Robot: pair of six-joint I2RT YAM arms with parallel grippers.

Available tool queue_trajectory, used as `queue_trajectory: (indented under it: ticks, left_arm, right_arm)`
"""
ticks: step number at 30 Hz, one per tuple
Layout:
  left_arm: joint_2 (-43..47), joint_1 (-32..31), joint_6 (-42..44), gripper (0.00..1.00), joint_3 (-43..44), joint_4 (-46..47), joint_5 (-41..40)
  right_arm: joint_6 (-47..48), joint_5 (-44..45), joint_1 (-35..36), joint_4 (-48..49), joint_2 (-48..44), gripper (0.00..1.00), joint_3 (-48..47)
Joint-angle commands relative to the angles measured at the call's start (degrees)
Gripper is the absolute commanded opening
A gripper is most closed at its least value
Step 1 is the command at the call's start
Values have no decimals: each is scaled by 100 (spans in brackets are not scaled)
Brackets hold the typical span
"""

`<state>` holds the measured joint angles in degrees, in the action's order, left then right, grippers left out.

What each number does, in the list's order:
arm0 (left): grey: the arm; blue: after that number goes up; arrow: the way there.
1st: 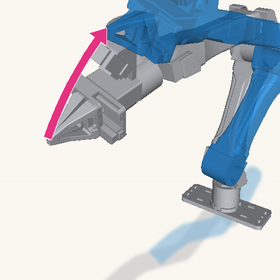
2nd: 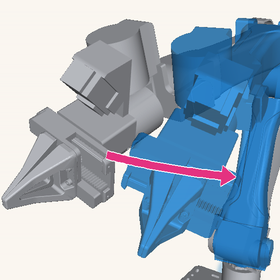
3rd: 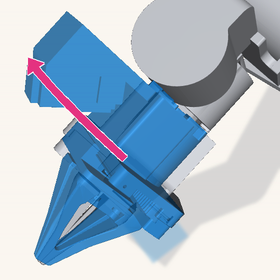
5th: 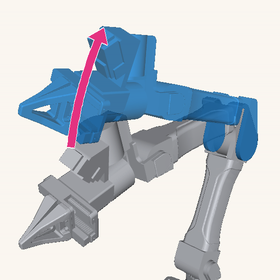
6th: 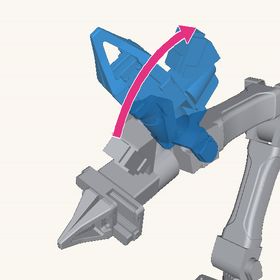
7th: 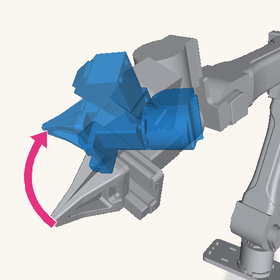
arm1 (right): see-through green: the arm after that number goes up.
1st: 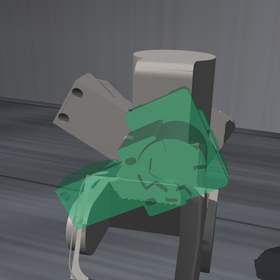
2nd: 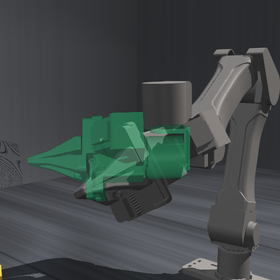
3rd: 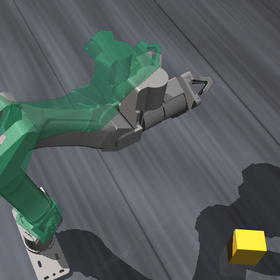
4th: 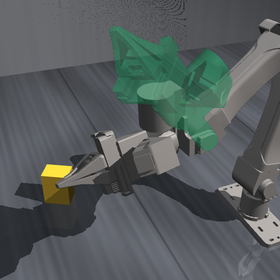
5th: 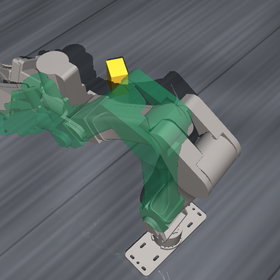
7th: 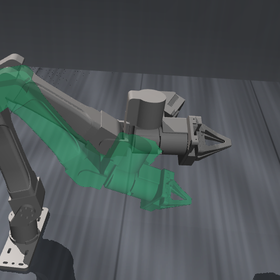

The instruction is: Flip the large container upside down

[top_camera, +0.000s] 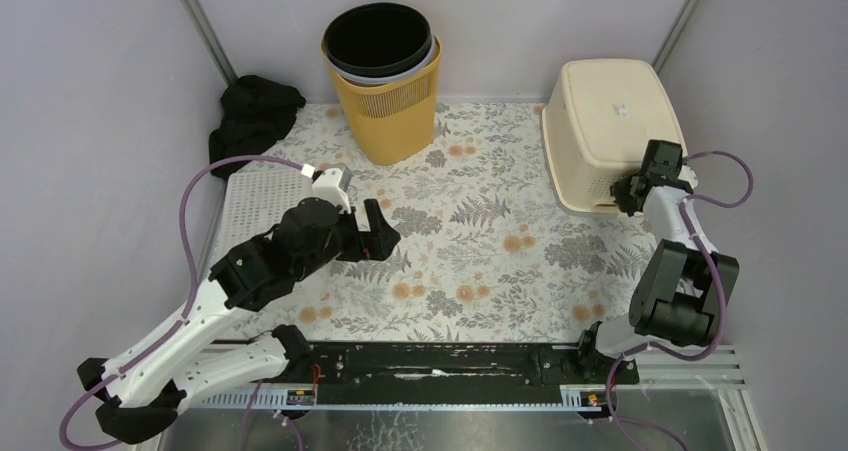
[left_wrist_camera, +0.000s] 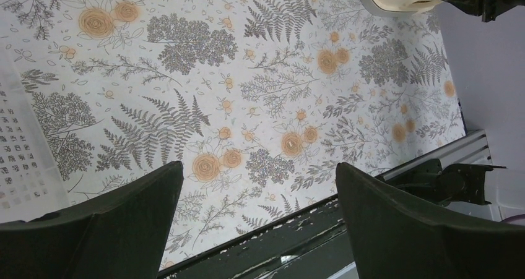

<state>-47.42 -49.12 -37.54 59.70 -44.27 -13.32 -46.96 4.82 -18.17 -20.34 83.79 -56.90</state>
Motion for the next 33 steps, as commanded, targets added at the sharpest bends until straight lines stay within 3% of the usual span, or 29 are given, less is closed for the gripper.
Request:
queue_trajectory:
  ticks: [1,10,17,20,24,27,33]
  left_arm:
    - [-44,-1,69,100,237,-10,-217]
    - [-539,44,135,100,571,13,-447]
    - [-1192,321,173,100,831,-84,-324]
    - [-1401,690,102,100,652,-126,5]
    - [-1505,1200,-61,100,83,240,653]
    - [-1604,1447,-178,100,-256,405,707]
    - [-1890,2000,-142,100,-701,453,294]
  right_arm:
    - [-132,-93,-44,549,272,25,-581]
    - [-2,-418,-144,614,524,31,-973]
    - [201,-1032,-130,619,-417,52,-732]
    - [496,-1141,-81,273,-735,65,-847]
    - [811,-1214,10,-162,-1116,75,-1050]
    - [889,-1387,86,-256,-1298,77,-1169]
    - [887,-1982,323,-356,-1255,71,-1609]
